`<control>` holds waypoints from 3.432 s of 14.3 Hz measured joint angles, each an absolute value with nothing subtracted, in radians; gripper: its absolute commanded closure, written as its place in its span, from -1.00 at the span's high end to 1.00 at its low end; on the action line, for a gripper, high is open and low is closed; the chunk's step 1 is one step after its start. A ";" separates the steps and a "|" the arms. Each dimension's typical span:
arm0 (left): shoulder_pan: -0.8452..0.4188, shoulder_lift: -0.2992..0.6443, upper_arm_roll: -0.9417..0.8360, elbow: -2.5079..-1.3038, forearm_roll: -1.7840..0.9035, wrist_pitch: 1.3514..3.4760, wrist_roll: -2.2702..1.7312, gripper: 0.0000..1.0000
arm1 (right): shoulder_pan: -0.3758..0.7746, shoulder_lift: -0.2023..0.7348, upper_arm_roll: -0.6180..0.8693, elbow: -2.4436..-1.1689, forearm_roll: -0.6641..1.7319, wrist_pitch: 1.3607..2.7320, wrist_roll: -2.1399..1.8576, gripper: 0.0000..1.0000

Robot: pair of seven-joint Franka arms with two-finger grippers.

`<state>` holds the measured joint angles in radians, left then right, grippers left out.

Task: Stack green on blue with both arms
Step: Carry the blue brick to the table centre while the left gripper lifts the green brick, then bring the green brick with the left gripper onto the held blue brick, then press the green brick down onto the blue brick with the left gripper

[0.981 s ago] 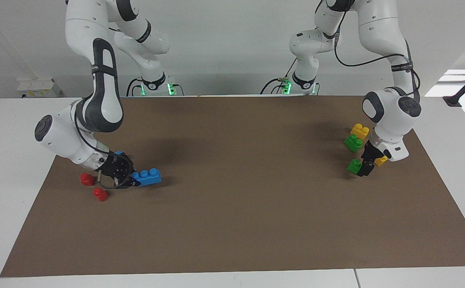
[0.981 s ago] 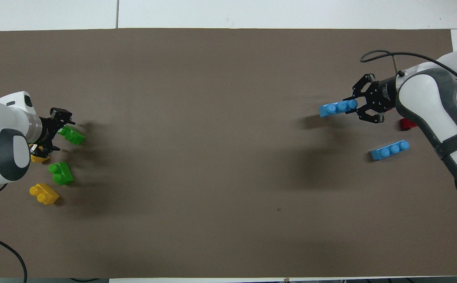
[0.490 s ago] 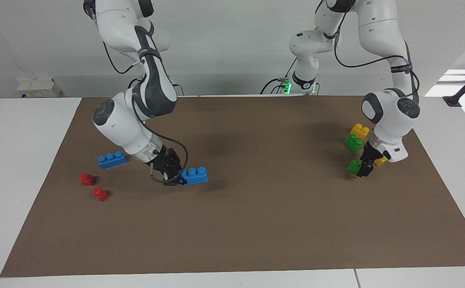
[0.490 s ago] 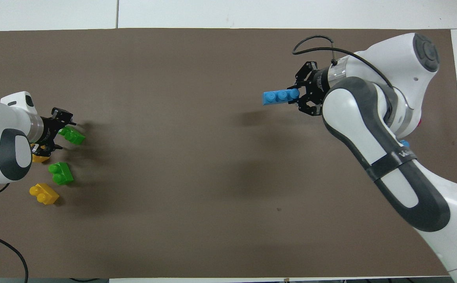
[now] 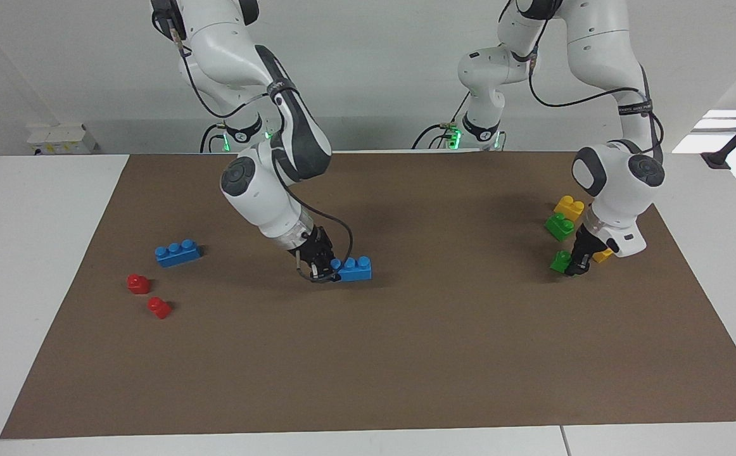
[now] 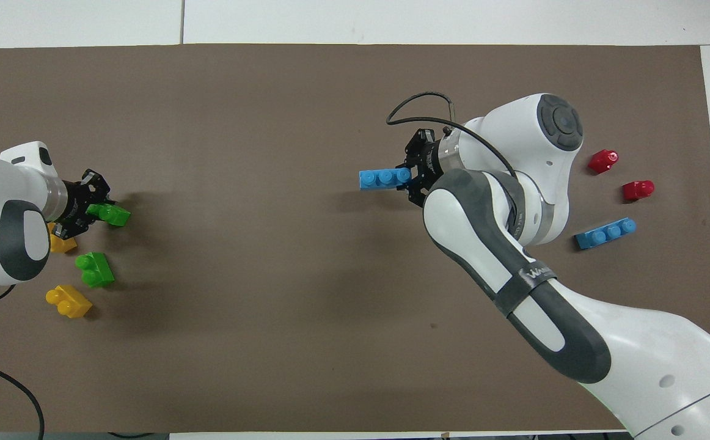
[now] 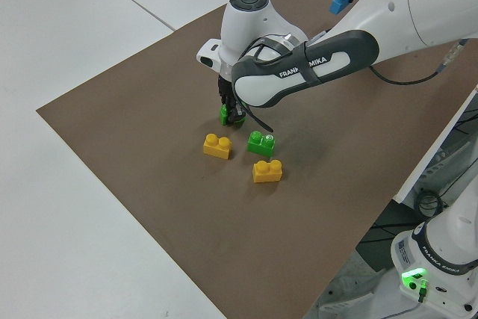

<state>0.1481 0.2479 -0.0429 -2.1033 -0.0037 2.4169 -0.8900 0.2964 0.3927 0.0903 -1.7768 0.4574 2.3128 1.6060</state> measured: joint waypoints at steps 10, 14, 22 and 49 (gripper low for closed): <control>-0.011 0.245 -0.061 -1.961 -0.006 2.266 -1.200 -1.00 | 0.365 0.417 0.091 -1.850 0.471 2.489 1.712 -1.00; -0.208 0.221 -0.066 -1.930 -0.005 2.193 -1.509 -1.00 | 0.376 0.428 0.090 -1.868 0.476 2.526 1.713 -1.00; -0.510 0.194 -0.068 -1.925 -0.002 2.178 -1.982 -1.00 | 0.404 0.462 0.090 -1.879 0.502 2.595 1.714 -1.00; -0.605 0.402 -0.067 -1.733 0.101 2.266 -2.303 -1.00 | 0.404 0.461 0.092 -1.888 0.504 2.609 1.714 -1.00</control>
<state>-0.6047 0.4021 -0.0668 -1.7326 0.1006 2.2661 -2.3033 0.4041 0.4608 0.0920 -1.8880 0.5037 2.6089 1.7136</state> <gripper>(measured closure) 0.656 0.656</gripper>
